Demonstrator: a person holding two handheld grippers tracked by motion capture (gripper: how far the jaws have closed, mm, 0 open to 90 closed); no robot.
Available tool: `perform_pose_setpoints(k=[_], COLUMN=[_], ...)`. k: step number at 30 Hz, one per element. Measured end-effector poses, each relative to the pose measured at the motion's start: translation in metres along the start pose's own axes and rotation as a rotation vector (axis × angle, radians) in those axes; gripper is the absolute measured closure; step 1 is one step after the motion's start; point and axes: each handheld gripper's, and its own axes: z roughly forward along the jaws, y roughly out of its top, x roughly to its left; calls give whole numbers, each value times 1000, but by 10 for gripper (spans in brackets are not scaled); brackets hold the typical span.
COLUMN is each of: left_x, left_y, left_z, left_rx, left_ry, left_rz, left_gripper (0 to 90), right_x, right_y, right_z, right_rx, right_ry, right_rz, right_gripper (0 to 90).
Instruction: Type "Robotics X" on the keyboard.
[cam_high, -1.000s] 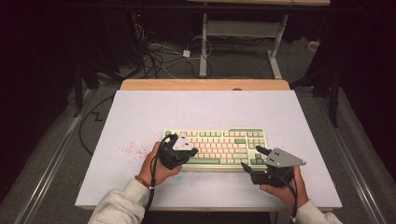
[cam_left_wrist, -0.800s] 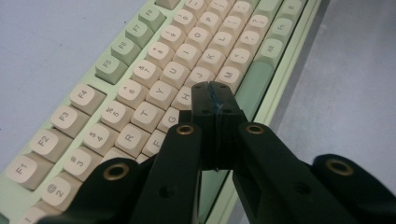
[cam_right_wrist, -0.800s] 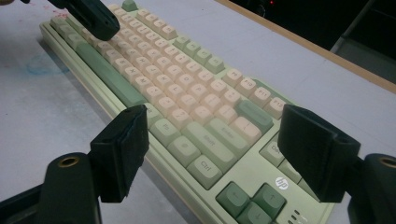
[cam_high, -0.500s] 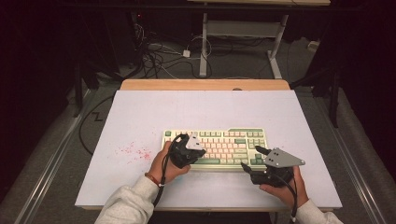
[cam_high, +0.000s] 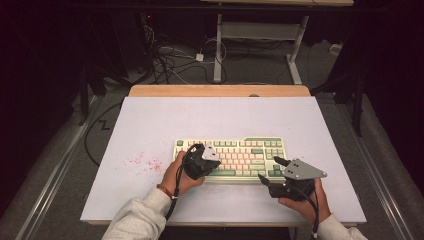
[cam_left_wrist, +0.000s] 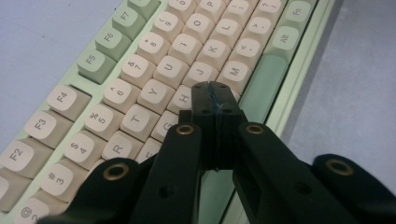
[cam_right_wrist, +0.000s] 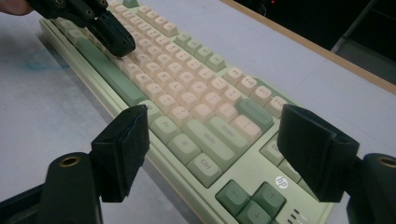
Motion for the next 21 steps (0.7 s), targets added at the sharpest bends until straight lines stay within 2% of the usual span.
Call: perform_pose_setpoints(k=[12, 14, 19, 21], left_x=[1, 1, 1, 1], left_y=[-1, -2, -3, -2], left_z=[3, 5, 2, -2], left_rx=[4, 23, -2, -6], left_ry=[6, 5, 7, 22], left_rz=[2, 2, 4, 12], left_gripper=[876, 876, 876, 876], right_x=[-1, -1, -1, -1], right_y=[0, 0, 1, 1], right_z=[0, 0, -2, -2], right_rx=[3, 4, 2, 2], right_ry=[-2, -3, -6, -4], right_rz=[-3, -2, -5, -7], right_gripper=[261, 264, 264, 264])
